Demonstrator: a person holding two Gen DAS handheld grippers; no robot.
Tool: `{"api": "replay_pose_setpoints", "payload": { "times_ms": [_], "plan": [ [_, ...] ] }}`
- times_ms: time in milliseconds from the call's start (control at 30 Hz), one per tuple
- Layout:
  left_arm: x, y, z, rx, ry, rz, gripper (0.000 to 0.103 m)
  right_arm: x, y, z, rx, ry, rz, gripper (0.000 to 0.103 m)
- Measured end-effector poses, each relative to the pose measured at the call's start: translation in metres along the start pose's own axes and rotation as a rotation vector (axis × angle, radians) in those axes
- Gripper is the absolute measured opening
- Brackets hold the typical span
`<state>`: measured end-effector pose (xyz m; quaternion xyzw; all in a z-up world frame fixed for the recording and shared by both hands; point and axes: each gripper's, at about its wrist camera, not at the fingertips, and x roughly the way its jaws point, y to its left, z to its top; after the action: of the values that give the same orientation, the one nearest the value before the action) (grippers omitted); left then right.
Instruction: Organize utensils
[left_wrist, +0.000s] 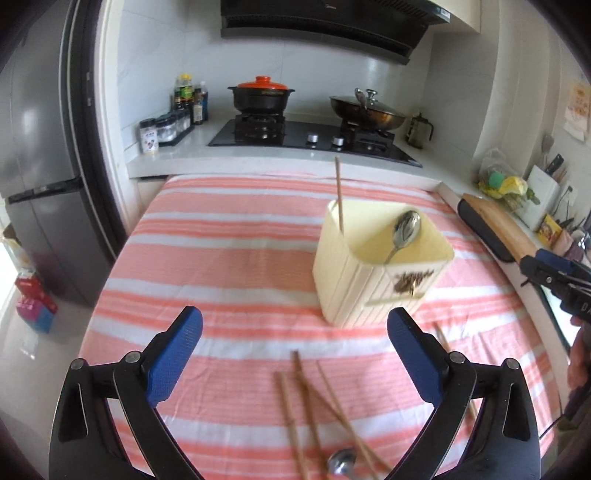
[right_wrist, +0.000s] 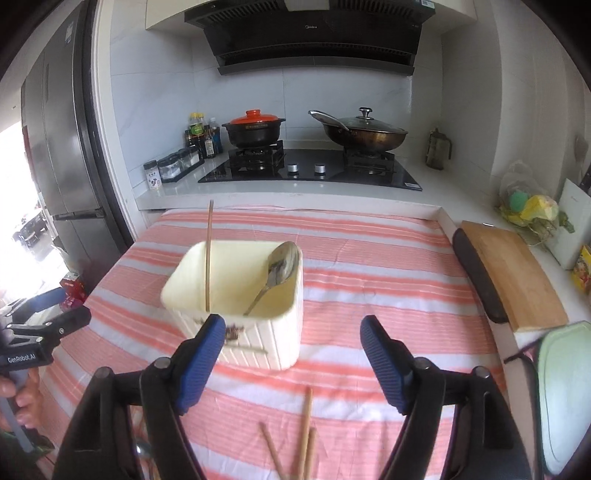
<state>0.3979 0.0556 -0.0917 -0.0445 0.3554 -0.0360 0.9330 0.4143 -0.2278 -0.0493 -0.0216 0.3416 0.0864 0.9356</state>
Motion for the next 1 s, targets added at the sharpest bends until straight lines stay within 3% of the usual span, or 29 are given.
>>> {"api": "replay_pose_setpoints", "payload": {
  "times_ms": [200, 533, 733, 1000],
  "plan": [
    [-0.038, 0.003, -0.090, 0.031, 0.025, 0.080, 0.100, -0.056, 0.004, -0.079, -0.016, -0.024, -0.076, 0.079],
    [-0.073, -0.005, -0.195, 0.035, 0.091, 0.092, 0.100, -0.107, -0.028, -0.207, 0.134, -0.069, -0.150, 0.079],
    [-0.068, -0.008, -0.209, 0.035, 0.145, 0.062, 0.100, -0.114, -0.047, -0.256, 0.172, 0.003, -0.186, 0.079],
    [-0.060, -0.011, -0.202, -0.019, 0.148, 0.036, 0.100, -0.107, -0.042, -0.254, 0.127, 0.024, -0.104, 0.079]
  ]
}}
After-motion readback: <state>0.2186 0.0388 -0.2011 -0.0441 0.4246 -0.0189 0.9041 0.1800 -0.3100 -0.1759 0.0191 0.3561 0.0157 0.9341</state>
